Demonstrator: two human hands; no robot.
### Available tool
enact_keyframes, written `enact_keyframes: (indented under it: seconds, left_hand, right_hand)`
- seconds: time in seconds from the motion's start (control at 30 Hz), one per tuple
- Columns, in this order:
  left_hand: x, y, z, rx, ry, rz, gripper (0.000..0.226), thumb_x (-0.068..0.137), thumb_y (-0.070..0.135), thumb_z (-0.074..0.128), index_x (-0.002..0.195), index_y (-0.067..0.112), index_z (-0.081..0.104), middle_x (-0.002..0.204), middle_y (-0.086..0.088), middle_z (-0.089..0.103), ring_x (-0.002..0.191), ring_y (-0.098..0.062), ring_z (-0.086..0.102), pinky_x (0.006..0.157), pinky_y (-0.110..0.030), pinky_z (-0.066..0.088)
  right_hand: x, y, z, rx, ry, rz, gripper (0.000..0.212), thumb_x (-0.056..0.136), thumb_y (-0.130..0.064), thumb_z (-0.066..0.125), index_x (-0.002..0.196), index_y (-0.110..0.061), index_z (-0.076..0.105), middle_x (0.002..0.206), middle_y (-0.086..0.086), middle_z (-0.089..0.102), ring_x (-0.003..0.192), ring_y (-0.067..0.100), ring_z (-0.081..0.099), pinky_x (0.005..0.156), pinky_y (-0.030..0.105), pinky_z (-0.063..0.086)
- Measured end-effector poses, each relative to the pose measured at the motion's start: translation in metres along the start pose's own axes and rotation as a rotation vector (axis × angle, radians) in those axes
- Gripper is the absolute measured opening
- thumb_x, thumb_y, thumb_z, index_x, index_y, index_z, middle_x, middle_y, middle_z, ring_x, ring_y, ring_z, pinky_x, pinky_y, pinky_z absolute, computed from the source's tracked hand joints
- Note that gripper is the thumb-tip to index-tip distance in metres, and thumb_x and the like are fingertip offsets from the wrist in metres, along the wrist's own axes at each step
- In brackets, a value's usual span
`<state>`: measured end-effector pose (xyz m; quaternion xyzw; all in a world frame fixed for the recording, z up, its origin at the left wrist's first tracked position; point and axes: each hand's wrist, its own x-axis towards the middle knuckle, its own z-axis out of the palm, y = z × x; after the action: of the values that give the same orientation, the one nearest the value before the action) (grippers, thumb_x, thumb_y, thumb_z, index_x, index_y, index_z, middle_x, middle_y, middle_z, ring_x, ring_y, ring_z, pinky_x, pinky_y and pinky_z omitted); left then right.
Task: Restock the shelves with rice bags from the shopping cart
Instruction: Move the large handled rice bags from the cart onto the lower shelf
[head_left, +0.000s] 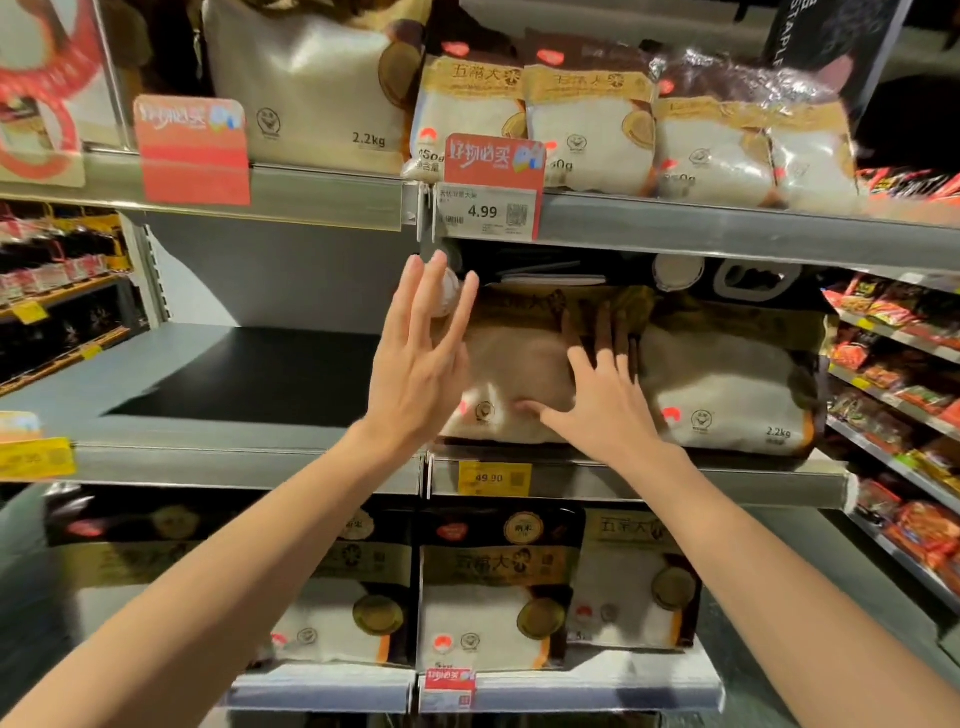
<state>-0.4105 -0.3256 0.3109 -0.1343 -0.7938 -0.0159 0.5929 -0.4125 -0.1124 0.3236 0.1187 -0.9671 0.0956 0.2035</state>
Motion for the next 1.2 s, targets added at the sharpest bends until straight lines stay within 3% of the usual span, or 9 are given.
enact_keyframes:
  seconds: [0.1, 0.17, 0.27, 0.4, 0.47, 0.6, 0.8, 0.97, 1.2]
  left_hand:
    - [-0.01, -0.011, 0.011, 0.069, -0.133, -0.008, 0.079, 0.094, 0.031, 0.047, 0.158, 0.016, 0.003, 0.161, -0.019, -0.003, 0.15, -0.037, -0.011, 0.12, -0.051, 0.019]
    - [-0.028, -0.01, 0.021, 0.109, -0.235, -0.003, 0.067, 0.097, 0.045, 0.041, 0.155, 0.014, 0.027, 0.16, -0.019, -0.019, 0.148, -0.034, -0.025, 0.121, -0.05, 0.006]
    - [-0.05, -0.005, 0.031, 0.129, -0.364, -0.021, 0.059, 0.095, 0.054, 0.029, 0.112, 0.021, 0.076, 0.157, -0.016, -0.035, 0.146, -0.034, -0.03, 0.121, -0.052, 0.008]
    - [-0.041, -0.004, 0.029, 0.024, -0.407, -0.104, 0.065, 0.097, 0.055, 0.031, 0.089, 0.013, 0.08, 0.156, -0.008, -0.039, 0.145, -0.028, -0.033, 0.116, -0.052, 0.022]
    - [-0.03, -0.009, 0.022, -0.04, -0.463, -0.172, 0.068, 0.099, 0.061, 0.031, 0.099, 0.011, 0.078, 0.156, -0.005, -0.039, 0.145, -0.027, -0.033, 0.113, -0.049, 0.031]
    - [-0.021, -0.014, 0.011, -0.042, -0.401, -0.127, 0.067, 0.099, 0.059, 0.039, 0.153, 0.021, 0.032, 0.162, -0.018, -0.018, 0.15, -0.036, -0.015, 0.115, -0.052, 0.031]
    - [-0.048, -0.004, 0.007, -0.117, -0.093, 0.064, 0.037, 0.093, 0.031, 0.065, 0.126, 0.015, 0.057, 0.153, -0.017, 0.03, 0.142, -0.036, 0.03, 0.114, -0.048, 0.029]
    - [-0.039, -0.009, 0.007, -0.043, -0.203, 0.162, 0.059, 0.091, 0.054, 0.054, 0.139, 0.02, 0.049, 0.141, -0.015, 0.04, 0.127, -0.033, 0.038, 0.104, -0.045, 0.032]
    - [-0.041, 0.013, 0.018, 0.023, -0.324, 0.108, 0.073, 0.084, 0.052, 0.069, 0.145, 0.021, 0.044, 0.137, -0.018, 0.047, 0.123, -0.034, 0.04, 0.105, -0.049, 0.037]
  right_hand:
    - [0.001, 0.001, 0.0, 0.048, -0.032, 0.017, 0.093, 0.078, -0.077, 0.053, 0.146, -0.018, 0.029, 0.145, 0.015, 0.039, 0.136, 0.034, 0.033, 0.106, 0.046, 0.037]
    - [0.001, 0.001, -0.001, 0.06, -0.052, 0.028, 0.099, 0.075, -0.081, 0.051, 0.147, -0.018, 0.029, 0.146, 0.015, 0.038, 0.137, 0.035, 0.033, 0.107, 0.046, 0.035]
    - [0.001, 0.001, -0.001, 0.064, -0.065, 0.04, 0.103, 0.071, -0.084, 0.049, 0.148, -0.018, 0.029, 0.148, 0.015, 0.038, 0.139, 0.036, 0.031, 0.11, 0.047, 0.033]
    - [0.007, 0.001, 0.001, 0.077, -0.081, 0.074, 0.107, 0.068, -0.087, 0.049, 0.148, -0.018, 0.031, 0.147, 0.015, 0.04, 0.138, 0.036, 0.034, 0.11, 0.047, 0.032]
    - [0.01, -0.001, 0.0, 0.074, -0.097, 0.091, 0.107, 0.068, -0.087, 0.048, 0.146, -0.016, 0.035, 0.144, 0.015, 0.044, 0.135, 0.035, 0.037, 0.11, 0.046, 0.032]
    - [0.011, -0.004, -0.002, 0.06, -0.096, 0.089, 0.106, 0.069, -0.087, 0.047, 0.146, -0.016, 0.036, 0.142, 0.015, 0.046, 0.134, 0.035, 0.039, 0.11, 0.047, 0.033]
    - [-0.002, 0.003, 0.001, 0.058, -0.065, -0.016, 0.093, 0.08, -0.075, 0.052, 0.15, -0.02, 0.026, 0.148, 0.014, 0.034, 0.139, 0.034, 0.029, 0.104, 0.046, 0.039]
    - [-0.013, 0.021, 0.004, 0.051, -0.084, -0.12, 0.085, 0.09, -0.058, 0.055, 0.156, -0.029, 0.009, 0.161, 0.012, 0.011, 0.149, 0.031, 0.009, 0.108, 0.046, 0.036]
    - [0.004, 0.029, 0.005, 0.002, -0.14, -0.094, 0.077, 0.09, -0.059, 0.054, 0.152, -0.023, 0.024, 0.146, 0.013, 0.039, 0.134, 0.032, 0.037, 0.099, 0.043, 0.041]
